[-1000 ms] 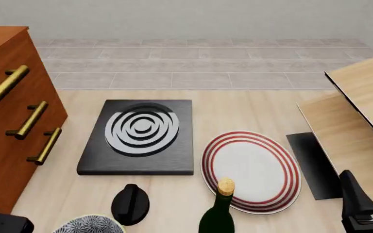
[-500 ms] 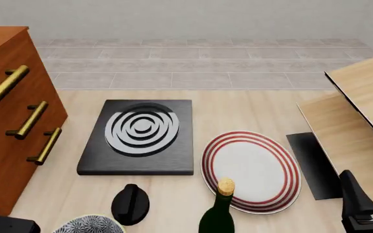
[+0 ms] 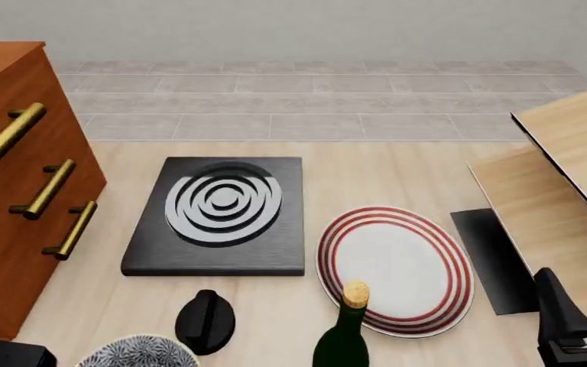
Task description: Put the bowl on the top of the cabinet.
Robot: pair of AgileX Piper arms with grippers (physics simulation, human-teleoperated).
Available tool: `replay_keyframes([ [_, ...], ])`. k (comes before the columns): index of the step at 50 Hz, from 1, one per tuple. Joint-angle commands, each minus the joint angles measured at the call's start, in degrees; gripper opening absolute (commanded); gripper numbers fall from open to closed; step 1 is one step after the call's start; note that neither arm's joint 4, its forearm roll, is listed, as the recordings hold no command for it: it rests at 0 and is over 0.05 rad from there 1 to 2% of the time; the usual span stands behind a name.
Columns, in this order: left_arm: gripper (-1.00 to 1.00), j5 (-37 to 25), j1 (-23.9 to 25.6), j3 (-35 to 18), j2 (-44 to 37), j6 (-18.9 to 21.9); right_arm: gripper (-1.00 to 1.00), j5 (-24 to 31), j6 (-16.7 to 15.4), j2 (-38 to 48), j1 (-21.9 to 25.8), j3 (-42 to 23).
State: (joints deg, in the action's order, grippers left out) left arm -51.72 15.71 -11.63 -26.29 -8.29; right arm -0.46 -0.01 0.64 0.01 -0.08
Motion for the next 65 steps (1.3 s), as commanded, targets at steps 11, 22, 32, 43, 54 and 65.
replay_keyframes([
  [11,-1.0,-11.1,5.3,-6.9,6.2,-3.3,1.0,0.2,0.0,-0.2,0.0,-0.1],
  [22,-1.0,-13.1,10.9,-14.0,6.5,-9.4,1.0,0.2,0.0,-0.2,0.0,-0.1],
  [32,-1.0,-11.3,13.6,-14.8,5.2,-11.2,1.0,0.2,0.0,-0.2,0.0,-0.1],
  [43,-1.0,-9.6,15.5,-17.9,2.9,-12.2,1.0,0.2,0.0,-0.2,0.0,-0.1],
  [54,-1.0,-10.3,16.3,-23.1,0.4,-13.1,1.0,0.2,0.0,-0.2,0.0,-0.1],
  [65,-1.0,-14.0,16.3,-33.2,-2.7,-14.6,1.0,0.2,0.0,-0.2,0.0,-0.1],
])
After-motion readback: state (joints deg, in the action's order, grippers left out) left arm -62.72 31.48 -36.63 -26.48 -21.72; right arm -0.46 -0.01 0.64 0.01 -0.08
